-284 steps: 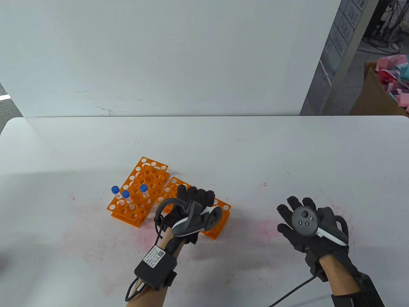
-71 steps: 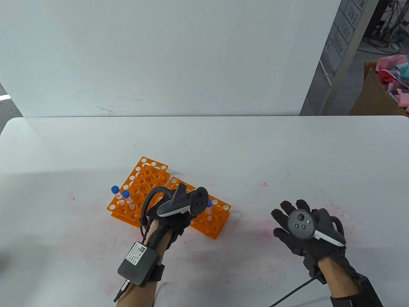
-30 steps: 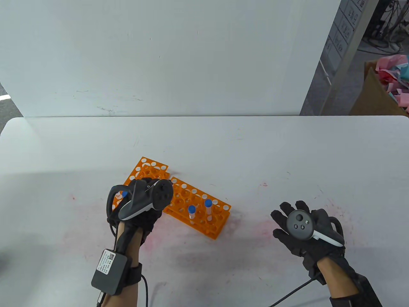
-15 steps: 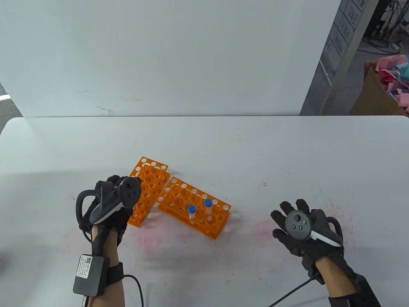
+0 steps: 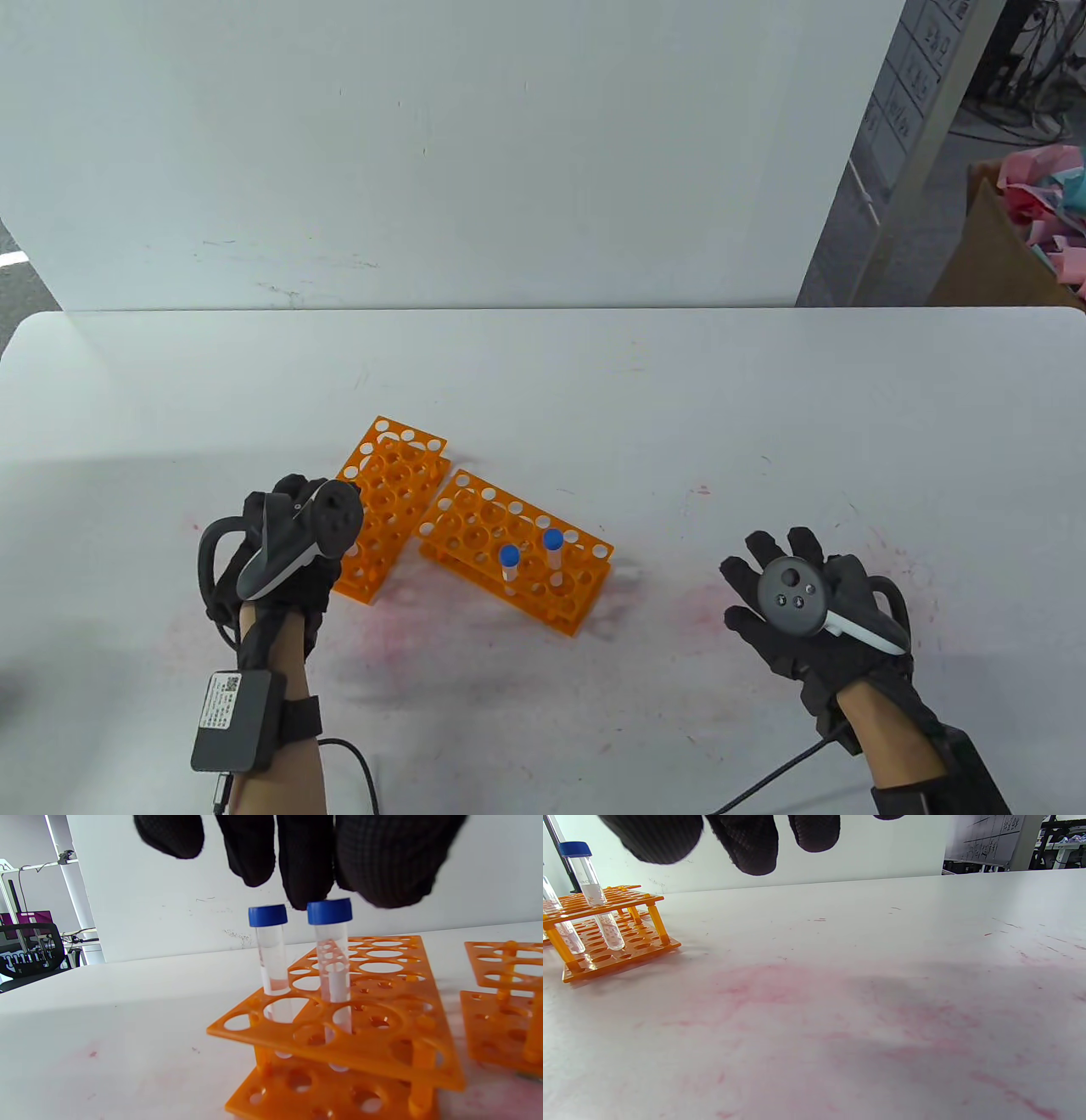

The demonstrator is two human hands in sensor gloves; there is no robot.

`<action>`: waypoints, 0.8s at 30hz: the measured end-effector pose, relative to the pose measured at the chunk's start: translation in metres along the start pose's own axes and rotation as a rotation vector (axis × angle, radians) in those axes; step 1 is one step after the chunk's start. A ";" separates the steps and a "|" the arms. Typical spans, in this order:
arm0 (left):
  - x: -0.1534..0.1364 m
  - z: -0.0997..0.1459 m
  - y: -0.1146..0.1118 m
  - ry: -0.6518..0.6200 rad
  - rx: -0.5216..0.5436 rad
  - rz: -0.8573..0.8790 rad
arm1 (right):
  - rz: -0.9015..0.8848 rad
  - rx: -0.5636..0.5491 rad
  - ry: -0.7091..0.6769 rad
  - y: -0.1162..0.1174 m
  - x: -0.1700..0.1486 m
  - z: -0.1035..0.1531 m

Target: Transfer 4 test tubes between racks (Left hand only)

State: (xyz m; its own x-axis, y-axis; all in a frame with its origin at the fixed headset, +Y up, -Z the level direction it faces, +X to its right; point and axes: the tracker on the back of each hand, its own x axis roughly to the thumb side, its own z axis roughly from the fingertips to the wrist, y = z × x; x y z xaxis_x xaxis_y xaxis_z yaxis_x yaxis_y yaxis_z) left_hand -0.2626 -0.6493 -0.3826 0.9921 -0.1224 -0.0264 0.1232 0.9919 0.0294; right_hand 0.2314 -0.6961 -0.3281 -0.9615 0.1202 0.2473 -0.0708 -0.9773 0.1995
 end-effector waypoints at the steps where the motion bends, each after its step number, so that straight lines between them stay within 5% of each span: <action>1: 0.000 0.000 -0.001 0.002 0.008 -0.007 | 0.003 -0.001 -0.003 0.000 0.000 0.000; 24: 0.018 -0.002 -0.020 0.058 0.148 -0.171 | 0.012 -0.024 -0.005 -0.004 0.001 0.002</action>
State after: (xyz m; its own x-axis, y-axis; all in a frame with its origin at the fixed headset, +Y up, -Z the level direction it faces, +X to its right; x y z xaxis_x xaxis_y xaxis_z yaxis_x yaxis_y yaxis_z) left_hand -0.2476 -0.6711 -0.3860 0.9540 -0.2825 -0.1005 0.2961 0.9407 0.1658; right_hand 0.2314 -0.6915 -0.3264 -0.9610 0.1096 0.2540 -0.0661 -0.9825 0.1739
